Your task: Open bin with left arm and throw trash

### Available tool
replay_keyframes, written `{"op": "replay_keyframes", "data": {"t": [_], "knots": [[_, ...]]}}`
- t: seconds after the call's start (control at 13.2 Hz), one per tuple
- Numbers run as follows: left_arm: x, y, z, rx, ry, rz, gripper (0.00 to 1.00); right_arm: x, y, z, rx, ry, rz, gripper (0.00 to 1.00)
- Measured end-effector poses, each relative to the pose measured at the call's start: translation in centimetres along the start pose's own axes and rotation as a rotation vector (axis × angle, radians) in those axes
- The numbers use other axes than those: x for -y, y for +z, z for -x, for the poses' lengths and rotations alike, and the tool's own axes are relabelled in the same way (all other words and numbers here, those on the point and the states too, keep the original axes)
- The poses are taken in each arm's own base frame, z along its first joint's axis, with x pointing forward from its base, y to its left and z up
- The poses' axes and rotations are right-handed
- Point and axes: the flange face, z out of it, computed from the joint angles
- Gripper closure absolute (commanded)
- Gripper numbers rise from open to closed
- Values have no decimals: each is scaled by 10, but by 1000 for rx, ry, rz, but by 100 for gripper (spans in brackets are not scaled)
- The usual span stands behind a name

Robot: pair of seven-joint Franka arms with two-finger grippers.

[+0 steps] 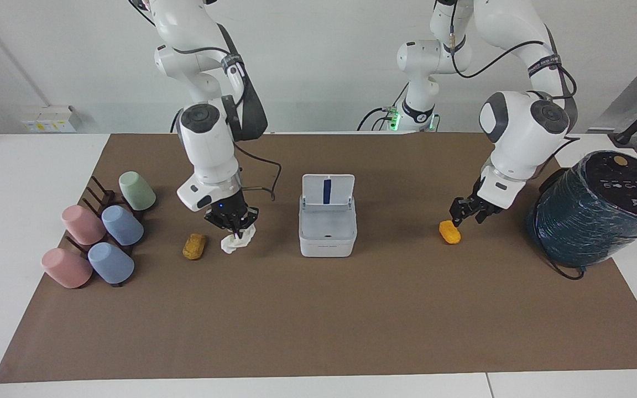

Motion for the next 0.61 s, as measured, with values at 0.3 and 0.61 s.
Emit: {"op": "replay_keyframes", "data": {"t": [0.3,0.61], "knots": [[5,31,15,-2,2,-9,30,53,-27,-4,13,136,-264,100],[9,58,25,-36,-1,-6,30,131,-2,29,65,280,-350,100]]}}
